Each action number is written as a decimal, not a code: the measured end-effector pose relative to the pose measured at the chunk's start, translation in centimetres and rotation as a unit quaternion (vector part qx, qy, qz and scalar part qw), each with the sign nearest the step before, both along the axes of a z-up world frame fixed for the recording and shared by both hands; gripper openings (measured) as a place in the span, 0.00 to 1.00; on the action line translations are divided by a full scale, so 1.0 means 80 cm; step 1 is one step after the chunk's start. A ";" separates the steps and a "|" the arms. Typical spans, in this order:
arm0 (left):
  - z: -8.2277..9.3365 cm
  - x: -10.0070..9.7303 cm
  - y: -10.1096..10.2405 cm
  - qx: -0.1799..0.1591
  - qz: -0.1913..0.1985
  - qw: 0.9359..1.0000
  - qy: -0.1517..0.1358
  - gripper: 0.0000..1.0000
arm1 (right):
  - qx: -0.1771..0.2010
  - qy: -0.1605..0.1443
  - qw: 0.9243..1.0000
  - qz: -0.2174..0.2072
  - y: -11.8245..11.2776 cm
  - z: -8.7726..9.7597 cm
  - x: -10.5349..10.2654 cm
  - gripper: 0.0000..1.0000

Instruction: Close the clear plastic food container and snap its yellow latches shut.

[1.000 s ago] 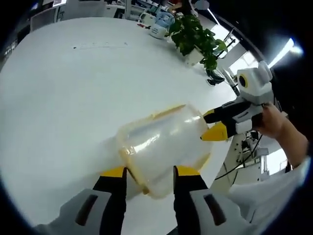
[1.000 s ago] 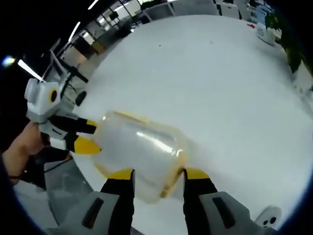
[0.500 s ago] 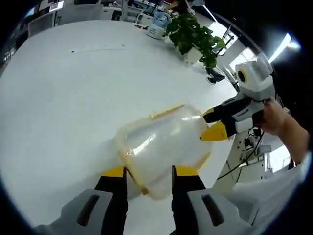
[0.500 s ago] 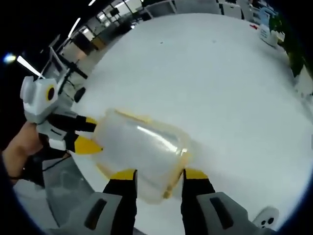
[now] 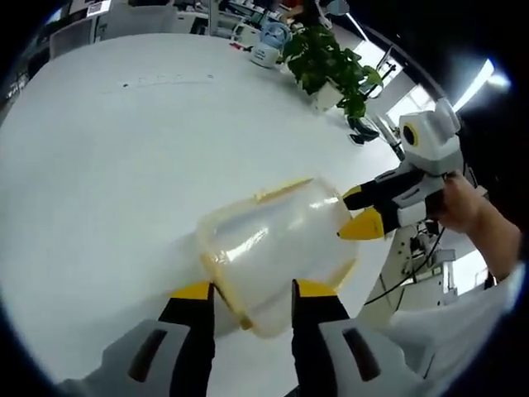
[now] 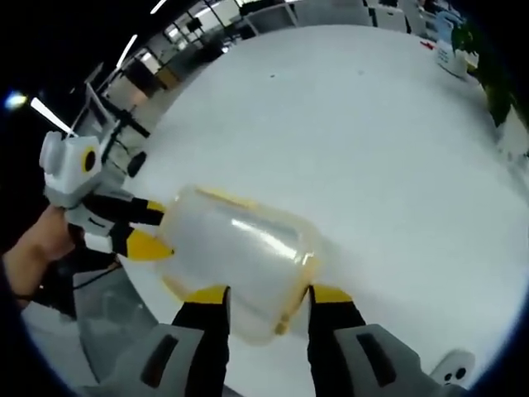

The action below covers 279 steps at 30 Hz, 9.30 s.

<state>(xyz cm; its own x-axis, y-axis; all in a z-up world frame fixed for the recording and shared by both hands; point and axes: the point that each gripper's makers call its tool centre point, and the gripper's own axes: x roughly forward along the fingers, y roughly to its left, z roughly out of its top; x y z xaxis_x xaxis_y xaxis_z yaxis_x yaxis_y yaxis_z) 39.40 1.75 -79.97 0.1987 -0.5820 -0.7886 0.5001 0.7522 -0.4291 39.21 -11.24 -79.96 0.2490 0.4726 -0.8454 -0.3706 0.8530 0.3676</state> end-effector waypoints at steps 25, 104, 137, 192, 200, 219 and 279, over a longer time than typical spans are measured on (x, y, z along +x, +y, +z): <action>0.007 -0.002 0.015 0.020 -0.033 0.999 -0.010 0.43 | -0.051 -0.057 0.990 0.121 -0.005 0.017 0.010 0.34; 0.033 0.002 -0.071 0.056 -0.369 0.906 -0.199 0.38 | -0.073 -0.149 0.874 0.456 0.083 0.037 0.011 0.34; 0.025 -0.036 -0.081 0.068 -0.371 0.902 -0.211 0.39 | -0.070 -0.148 0.877 0.452 0.087 0.029 0.041 0.35; 0.002 -0.038 -0.075 0.189 -0.419 0.818 -0.346 0.39 | -0.086 -0.008 0.840 0.536 0.098 -0.002 0.041 0.34; 0.002 -0.037 -0.078 0.204 -0.413 0.821 -0.338 0.34 | -0.085 0.018 0.849 0.521 0.095 -0.002 0.037 0.32; 0.004 -0.036 -0.077 0.196 -0.413 0.819 -0.347 0.38 | -0.063 0.010 0.879 0.473 0.097 -0.003 0.039 0.38; 0.008 -0.011 -0.021 0.162 -0.421 0.851 -0.268 0.71 | -0.123 -0.101 0.868 0.470 0.032 0.013 -0.007 0.67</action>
<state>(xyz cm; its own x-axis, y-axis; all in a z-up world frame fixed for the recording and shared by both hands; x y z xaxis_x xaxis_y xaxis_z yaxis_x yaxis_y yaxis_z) 38.56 0.06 -79.33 0.1992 -0.4652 -0.8625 0.9794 0.0650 0.1912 38.65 -8.69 -78.93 0.0061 0.3590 -0.9333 -0.9811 0.1827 0.0638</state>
